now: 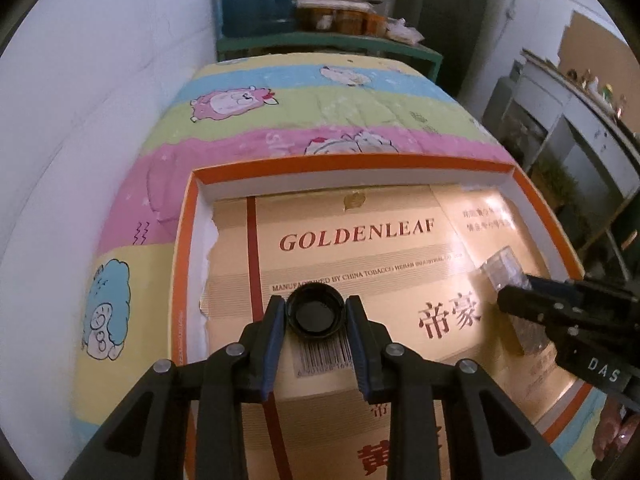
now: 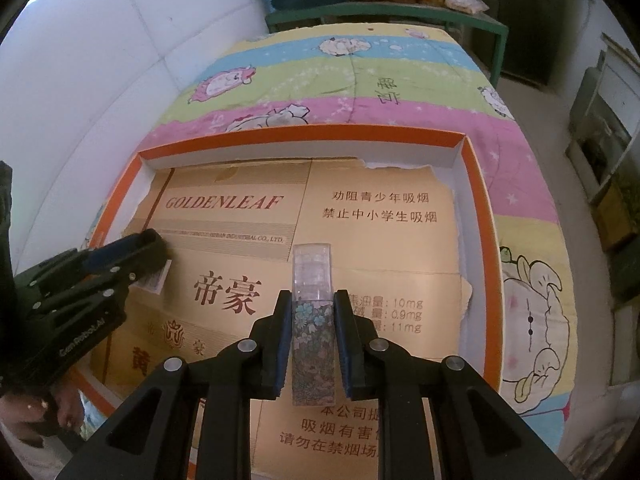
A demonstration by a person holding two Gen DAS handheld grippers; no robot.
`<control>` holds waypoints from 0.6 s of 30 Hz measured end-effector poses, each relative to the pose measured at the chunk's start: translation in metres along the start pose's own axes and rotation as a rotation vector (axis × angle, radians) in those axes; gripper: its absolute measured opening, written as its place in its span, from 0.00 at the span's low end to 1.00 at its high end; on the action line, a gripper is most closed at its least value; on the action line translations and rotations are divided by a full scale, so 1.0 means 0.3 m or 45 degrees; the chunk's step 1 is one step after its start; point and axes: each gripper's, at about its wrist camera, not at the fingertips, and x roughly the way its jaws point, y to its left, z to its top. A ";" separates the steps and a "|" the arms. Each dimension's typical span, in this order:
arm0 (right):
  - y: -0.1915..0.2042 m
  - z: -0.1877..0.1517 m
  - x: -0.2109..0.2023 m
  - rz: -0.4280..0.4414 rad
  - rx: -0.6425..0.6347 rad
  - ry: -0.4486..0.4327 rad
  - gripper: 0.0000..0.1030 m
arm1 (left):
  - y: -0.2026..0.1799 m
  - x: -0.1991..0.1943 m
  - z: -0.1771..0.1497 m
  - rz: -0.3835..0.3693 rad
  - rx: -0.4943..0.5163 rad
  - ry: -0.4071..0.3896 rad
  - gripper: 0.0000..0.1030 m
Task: Organize rigid objects
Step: 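Lower both items into the tray and open both grippers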
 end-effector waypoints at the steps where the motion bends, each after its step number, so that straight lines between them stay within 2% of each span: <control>1: 0.001 -0.002 -0.001 0.000 0.000 -0.004 0.21 | -0.002 -0.001 -0.001 -0.001 0.008 0.000 0.31; 3: 0.004 -0.009 -0.006 -0.008 -0.002 -0.011 0.25 | 0.001 -0.003 -0.002 -0.026 0.007 0.000 0.39; 4: 0.006 -0.012 -0.010 -0.016 -0.005 -0.015 0.31 | 0.004 -0.006 -0.002 -0.053 0.000 0.000 0.43; 5: 0.009 -0.015 -0.015 -0.029 -0.010 -0.020 0.39 | 0.003 -0.008 -0.003 -0.062 -0.003 0.000 0.51; 6: 0.011 -0.019 -0.020 -0.045 -0.015 -0.023 0.42 | 0.002 -0.013 -0.004 -0.057 -0.007 -0.001 0.54; 13: 0.008 -0.058 -0.080 -0.078 0.017 -0.068 0.43 | -0.002 -0.074 -0.027 -0.058 -0.011 -0.051 0.54; 18: 0.021 -0.098 -0.160 -0.100 0.035 -0.120 0.43 | -0.014 -0.171 -0.066 -0.079 -0.004 -0.120 0.54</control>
